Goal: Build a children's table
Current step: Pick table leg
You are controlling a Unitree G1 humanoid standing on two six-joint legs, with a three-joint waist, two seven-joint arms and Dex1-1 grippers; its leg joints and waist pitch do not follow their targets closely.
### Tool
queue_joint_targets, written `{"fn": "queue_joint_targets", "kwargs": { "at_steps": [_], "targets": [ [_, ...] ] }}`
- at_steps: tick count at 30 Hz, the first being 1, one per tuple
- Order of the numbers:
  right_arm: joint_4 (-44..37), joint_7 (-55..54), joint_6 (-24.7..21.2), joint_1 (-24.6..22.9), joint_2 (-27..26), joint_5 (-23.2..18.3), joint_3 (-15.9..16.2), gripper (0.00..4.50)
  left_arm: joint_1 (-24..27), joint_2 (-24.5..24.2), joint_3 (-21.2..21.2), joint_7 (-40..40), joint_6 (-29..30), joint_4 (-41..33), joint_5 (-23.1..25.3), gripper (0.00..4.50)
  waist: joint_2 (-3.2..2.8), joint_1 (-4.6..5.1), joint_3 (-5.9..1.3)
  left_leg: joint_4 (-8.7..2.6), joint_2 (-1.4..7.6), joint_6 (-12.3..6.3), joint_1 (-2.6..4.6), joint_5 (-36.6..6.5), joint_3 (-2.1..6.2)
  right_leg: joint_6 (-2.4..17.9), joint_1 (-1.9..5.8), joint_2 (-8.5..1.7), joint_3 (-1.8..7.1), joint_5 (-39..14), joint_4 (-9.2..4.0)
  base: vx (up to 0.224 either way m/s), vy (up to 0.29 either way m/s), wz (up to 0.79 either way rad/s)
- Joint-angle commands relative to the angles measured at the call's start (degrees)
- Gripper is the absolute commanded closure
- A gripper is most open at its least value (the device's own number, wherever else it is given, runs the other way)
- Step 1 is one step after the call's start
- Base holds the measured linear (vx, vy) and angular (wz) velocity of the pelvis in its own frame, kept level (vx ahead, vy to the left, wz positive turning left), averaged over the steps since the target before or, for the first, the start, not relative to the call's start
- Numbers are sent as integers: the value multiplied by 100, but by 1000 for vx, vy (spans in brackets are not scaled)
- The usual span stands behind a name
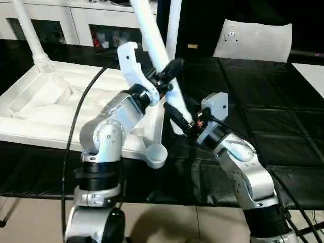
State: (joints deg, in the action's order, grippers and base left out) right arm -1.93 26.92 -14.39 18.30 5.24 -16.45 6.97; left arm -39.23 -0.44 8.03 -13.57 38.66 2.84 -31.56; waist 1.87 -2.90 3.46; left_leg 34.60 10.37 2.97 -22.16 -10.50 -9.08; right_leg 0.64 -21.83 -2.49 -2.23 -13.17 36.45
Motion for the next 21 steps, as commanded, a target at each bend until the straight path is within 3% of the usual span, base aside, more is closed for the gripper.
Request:
{"fn": "queue_joint_targets", "kwargs": {
  "at_steps": [1,2,4,5,10,15,17,18,21],
  "targets": [
    [-62,44,-142,99,43,-185,-205,136,-151,-78,-14,-176,-101,51,102,261,-7,10,-400,-348,235,-190,109,-322,43,1002,305,-458,277,362,-393,0,0,0],
    [-111,143,-383,154,70,-419,-295,124,-208,-287,-84,-529,-106,184,94,261,16,12,-393,-351,230,-188,114,-324,38,1021,306,-456,275,368,-402,0,0,0],
    [-150,328,-809,260,153,-768,-413,111,-288,-561,-213,-1110,-17,330,-2,261,1,12,-401,-353,223,-193,125,-262,40,1039,304,-449,275,402,-384,0,0,0],
    [-150,328,-809,260,153,-768,-413,95,-288,-561,-213,-1110,-17,330,-2,261,-7,4,-413,-350,229,-188,129,-221,43,1056,310,-457,272,445,-370,0,0,0],
    [103,836,-1649,640,597,-1070,-451,59,-448,-1004,-586,-2478,161,528,-302,261,-1,-31,-414,-340,227,-201,125,-57,20,1237,321,-471,270,691,-335,0,0,0],
    [126,1521,-2320,896,851,-1825,-539,59,-543,-1233,-873,-3574,293,495,-555,261,8,-54,-418,-340,244,-208,131,-136,9,1364,323,-493,271,538,-342,0,0,0],
    [105,1861,-2544,939,950,-2075,-533,85,-567,-1282,-965,-3887,285,439,-613,261,13,-70,-421,-335,239,-234,136,-119,5,1420,319,-491,266,541,-338,0,0,0],
    [92,2116,-2772,965,1025,-2259,-535,85,-599,-1274,-973,-4123,315,412,-738,261,45,-71,-413,-339,256,-246,127,-118,-4,1442,316,-501,270,551,-337,0,0,0],
    [72,2343,-2885,957,1133,-2281,-446,119,-621,-1235,-950,-4308,340,369,-880,262,47,-76,-417,-332,243,-272,110,-123,-1,1465,332,-509,259,542,-334,0,0,0]
  ]
}}
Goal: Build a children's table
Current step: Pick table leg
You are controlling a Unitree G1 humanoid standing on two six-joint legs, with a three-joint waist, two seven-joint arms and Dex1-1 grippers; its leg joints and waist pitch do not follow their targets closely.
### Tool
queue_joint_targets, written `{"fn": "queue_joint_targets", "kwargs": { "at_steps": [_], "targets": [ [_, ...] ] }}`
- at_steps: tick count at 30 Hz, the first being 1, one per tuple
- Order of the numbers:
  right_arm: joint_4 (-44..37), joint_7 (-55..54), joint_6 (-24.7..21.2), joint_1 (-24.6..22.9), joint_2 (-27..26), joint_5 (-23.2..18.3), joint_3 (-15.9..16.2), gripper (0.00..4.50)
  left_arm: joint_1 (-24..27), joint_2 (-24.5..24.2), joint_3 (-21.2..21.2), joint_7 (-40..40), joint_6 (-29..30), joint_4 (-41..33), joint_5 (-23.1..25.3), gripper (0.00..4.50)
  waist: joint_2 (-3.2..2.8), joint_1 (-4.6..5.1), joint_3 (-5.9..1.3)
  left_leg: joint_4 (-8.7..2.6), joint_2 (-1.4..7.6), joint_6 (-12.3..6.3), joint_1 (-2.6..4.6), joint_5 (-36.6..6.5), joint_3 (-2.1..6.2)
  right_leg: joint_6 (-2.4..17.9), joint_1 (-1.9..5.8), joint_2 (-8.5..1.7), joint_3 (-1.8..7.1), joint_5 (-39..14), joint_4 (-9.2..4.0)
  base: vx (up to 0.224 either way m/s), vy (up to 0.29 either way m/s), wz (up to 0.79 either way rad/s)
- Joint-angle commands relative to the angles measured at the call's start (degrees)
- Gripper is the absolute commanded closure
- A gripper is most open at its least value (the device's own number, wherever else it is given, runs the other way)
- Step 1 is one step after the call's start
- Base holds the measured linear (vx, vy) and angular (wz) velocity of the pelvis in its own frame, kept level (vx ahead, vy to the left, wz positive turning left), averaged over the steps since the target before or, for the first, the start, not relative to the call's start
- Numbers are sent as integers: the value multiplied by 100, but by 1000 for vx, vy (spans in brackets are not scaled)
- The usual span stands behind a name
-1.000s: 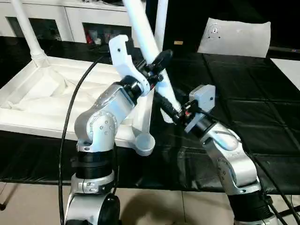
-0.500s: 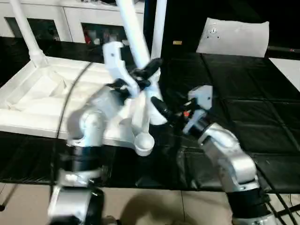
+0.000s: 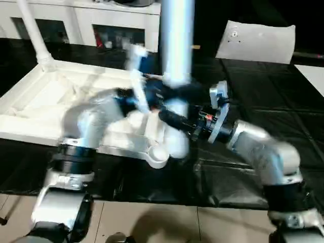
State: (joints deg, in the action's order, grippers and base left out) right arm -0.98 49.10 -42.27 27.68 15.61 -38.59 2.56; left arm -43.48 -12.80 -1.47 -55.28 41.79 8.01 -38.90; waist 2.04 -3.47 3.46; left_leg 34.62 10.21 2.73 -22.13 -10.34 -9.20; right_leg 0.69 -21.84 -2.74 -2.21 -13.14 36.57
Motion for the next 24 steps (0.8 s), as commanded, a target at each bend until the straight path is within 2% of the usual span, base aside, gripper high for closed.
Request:
{"fn": "queue_joint_targets", "kwargs": {
  "at_steps": [1,2,7,14,24],
  "targets": [
    [-33,210,-133,11,140,-76,39,131,-202,9,-4,-212,37,-166,-183,262,47,-14,-413,-334,254,-249,106,-163,9,1447,335,-488,258,479,-356,0,0,0],
    [-49,337,-203,-2,204,-106,102,136,-211,16,-20,-344,42,-186,-228,262,50,-19,-411,-328,242,-245,103,-202,3,1419,347,-493,262,346,-373,0,0,0],
    [-90,592,-438,-12,374,-266,245,186,-242,-28,-94,-633,-4,-153,-255,262,44,-18,-396,-340,262,-146,120,-336,5,1337,307,-489,257,-84,-403,0,0,0],
    [-89,869,-645,13,534,-304,309,234,-268,-82,-123,-858,-13,-106,-229,262,47,-29,-404,-344,267,-134,120,-311,-6,1315,300,-490,247,-89,-395,0,0,0],
    [-86,867,-653,-7,550,-268,369,243,-294,-86,-104,-765,-24,-22,-149,262,57,-33,-407,-342,261,-142,115,-325,-7,1322,295,-502,247,-109,-397,0,0,0]
  ]
}}
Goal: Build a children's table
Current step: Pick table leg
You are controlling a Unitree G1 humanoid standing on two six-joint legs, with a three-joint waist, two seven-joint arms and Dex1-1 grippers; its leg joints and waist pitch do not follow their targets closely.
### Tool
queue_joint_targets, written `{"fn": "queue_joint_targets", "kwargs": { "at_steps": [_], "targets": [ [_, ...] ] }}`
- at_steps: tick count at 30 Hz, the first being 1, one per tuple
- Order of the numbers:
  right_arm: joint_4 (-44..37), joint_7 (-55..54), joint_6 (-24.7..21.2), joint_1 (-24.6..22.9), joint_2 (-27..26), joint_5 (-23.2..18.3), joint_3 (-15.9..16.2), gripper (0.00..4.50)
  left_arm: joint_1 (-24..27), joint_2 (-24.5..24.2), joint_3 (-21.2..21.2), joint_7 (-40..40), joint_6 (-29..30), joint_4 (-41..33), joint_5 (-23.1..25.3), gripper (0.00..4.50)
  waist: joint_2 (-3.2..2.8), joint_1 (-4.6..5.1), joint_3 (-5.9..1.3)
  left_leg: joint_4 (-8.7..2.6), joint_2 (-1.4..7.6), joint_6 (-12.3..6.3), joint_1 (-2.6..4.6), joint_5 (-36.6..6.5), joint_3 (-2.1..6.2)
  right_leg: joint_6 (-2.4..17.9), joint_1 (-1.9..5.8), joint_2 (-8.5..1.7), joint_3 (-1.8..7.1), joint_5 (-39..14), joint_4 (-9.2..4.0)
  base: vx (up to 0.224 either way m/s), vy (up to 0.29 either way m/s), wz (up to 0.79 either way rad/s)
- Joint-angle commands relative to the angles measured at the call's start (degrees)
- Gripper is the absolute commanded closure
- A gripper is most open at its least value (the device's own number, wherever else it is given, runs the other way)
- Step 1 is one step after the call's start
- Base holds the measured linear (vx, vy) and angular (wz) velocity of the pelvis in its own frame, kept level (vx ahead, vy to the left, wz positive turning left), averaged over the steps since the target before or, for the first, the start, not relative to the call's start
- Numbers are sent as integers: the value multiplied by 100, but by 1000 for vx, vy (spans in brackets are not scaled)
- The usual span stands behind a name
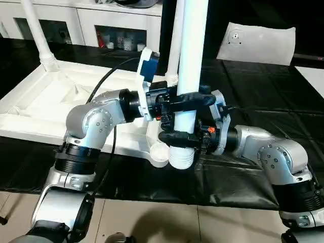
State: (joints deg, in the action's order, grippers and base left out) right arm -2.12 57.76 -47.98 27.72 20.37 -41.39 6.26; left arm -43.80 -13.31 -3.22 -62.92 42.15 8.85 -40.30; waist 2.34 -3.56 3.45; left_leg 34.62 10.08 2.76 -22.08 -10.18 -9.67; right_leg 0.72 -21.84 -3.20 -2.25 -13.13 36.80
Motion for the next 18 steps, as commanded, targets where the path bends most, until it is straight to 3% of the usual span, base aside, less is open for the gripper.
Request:
{"fn": "queue_joint_targets", "kwargs": {
  "at_steps": [1,4,5,9,12,16,18],
  "targets": [
    [30,-13,-68,-14,68,18,-4,243,-267,-30,85,81,-45,-87,13,262,28,-23,-407,-342,274,-145,110,-342,41,1323,297,-455,250,-104,-419,0,0,0],
    [39,-123,15,-22,5,39,-56,244,-295,30,235,143,147,-36,-202,262,28,-24,-408,-336,264,-144,100,-316,35,1345,300,-454,250,-43,-414,0,0,0],
    [37,-191,75,-25,-34,65,-83,245,-290,57,312,211,205,-49,-278,206,27,-23,-409,-340,268,-144,104,-324,39,1348,298,-453,245,-63,-411,0,0,0],
    [8,-386,258,-44,-123,222,-101,248,-160,25,319,246,244,-262,-317,183,17,-22,-411,-343,273,-116,105,-319,45,1366,296,-454,247,-28,-411,0,0,0],
    [5,-881,785,-127,-286,770,23,249,190,23,167,721,-42,-626,124,155,-9,-8,-409,-348,286,-57,106,-321,52,1333,296,-454,247,39,-401,0,0,0],
    [-36,-1408,1238,-230,-566,1102,23,249,497,122,195,1293,-114,-1022,340,149,-22,9,-400,-363,298,37,110,-469,51,1273,284,-457,256,-124,-418,0,0,0],
    [-58,-1763,1465,-328,-771,1281,21,249,668,212,131,1935,-212,-1240,748,149,-29,26,-391,-379,313,89,121,-570,59,1231,264,-449,261,-225,-432,0,0,0]
  ]
}}
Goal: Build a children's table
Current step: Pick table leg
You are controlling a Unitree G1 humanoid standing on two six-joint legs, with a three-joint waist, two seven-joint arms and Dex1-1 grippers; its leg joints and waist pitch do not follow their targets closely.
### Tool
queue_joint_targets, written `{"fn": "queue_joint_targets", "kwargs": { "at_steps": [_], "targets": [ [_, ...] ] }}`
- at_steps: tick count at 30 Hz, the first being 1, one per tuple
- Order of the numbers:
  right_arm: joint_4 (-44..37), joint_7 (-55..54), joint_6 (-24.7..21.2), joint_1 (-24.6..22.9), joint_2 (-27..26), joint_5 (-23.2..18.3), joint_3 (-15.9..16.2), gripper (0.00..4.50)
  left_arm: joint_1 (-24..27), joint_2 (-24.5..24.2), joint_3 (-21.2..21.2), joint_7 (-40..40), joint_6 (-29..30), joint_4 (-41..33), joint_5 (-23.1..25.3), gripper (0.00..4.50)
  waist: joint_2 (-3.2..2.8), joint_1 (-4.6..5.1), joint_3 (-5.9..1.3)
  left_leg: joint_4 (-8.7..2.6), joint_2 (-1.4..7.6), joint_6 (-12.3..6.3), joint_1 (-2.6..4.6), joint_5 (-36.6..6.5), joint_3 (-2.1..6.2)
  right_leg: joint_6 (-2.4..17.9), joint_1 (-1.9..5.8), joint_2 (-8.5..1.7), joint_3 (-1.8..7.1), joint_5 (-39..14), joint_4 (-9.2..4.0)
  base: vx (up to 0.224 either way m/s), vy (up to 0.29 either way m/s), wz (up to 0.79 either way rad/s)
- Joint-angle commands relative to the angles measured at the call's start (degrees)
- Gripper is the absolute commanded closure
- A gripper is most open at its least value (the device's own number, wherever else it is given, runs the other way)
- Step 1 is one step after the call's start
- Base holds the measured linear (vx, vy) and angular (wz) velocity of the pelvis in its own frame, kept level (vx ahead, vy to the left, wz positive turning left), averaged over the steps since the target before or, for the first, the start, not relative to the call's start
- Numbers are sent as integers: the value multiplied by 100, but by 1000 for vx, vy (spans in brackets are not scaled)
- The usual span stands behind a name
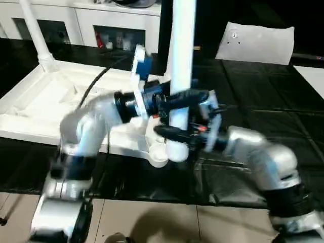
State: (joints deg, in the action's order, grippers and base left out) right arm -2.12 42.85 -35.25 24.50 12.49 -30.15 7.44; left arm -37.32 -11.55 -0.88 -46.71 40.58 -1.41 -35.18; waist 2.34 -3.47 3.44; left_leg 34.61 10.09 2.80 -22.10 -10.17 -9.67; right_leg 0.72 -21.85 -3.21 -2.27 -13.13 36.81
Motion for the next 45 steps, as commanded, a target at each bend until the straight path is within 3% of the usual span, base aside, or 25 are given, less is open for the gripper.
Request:
{"fn": "queue_joint_targets", "kwargs": {
  "at_steps": [1,4,6,7,12,15,16,18,26,28,34,45],
  "targets": [
    [-53,-344,213,-23,-35,170,-109,249,50,59,-117,422,-75,-247,310,149,-24,19,-390,-380,306,82,128,-577,57,1213,267,-438,260,-244,-441,0,0,0],
    [-28,-589,316,-85,-222,239,-141,250,166,162,-141,824,-129,-372,525,149,-28,24,-385,-385,295,96,117,-594,60,1115,271,-433,266,-309,-445,0,0,0],
    [51,-1038,670,-182,-555,484,-134,250,292,653,149,1755,-96,-508,552,149,6,38,-380,-380,294,104,105,-618,54,1091,269,-436,274,-284,-465,0,0,0],
    [87,-1229,820,-224,-701,595,-133,250,345,851,256,2122,-48,-579,537,149,-8,42,-388,-370,299,102,95,-591,51,1118,266,-449,278,-213,-437,0,0,0],
    [137,-1522,1023,-295,-934,768,-66,252,435,1321,331,2864,-42,-699,657,176,9,48,-378,-378,282,51,92,-646,63,991,266,-419,272,-313,-475,0,0,0],
    [151,-1582,1070,-307,-969,812,-24,253,463,1439,315,3073,-52,-713,762,183,11,58,-370,-380,280,50,93,-708,65,895,257,-413,273,-380,-491,0,0,0],
    [161,-1628,1113,-317,-991,857,-7,253,498,1474,262,3182,-54,-746,867,183,-19,56,-369,-380,278,54,94,-721,68,881,252,-412,275,-389,-489,0,0,0],
    [192,-1729,1227,-335,-1085,960,-20,253,585,1412,5,3409,-132,-861,1265,183,-9,76,-368,-391,288,62,90,-783,76,819,247,-412,273,-448,-504,0,0,0],
    [270,-1804,1328,-298,-1123,1009,-56,253,627,1331,-138,3571,-326,-899,1459,191,-4,118,-367,-394,276,91,83,-841,80,801,242,-402,271,-455,-504,0,0,0],
    [294,-1804,1345,-283,-1124,1013,-61,253,620,1312,-157,3539,-354,-888,1494,222,5,135,-369,-388,272,68,73,-785,79,799,248,-403,272,-364,-497,0,0,0],
    [359,-1775,1387,-229,-1151,1057,-95,255,656,1283,-176,3500,-375,-913,1448,249,-6,156,-370,-384,274,44,78,-782,79,853,242,-409,270,-367,-495,0,0,0],
    [492,-1874,1384,-90,-1104,1159,-173,255,468,1163,41,3395,-483,-696,1357,254,-13,161,-369,-383,264,59,83,-778,74,900,246,-403,271,-322,-493,0,0,0]
  ]
}}
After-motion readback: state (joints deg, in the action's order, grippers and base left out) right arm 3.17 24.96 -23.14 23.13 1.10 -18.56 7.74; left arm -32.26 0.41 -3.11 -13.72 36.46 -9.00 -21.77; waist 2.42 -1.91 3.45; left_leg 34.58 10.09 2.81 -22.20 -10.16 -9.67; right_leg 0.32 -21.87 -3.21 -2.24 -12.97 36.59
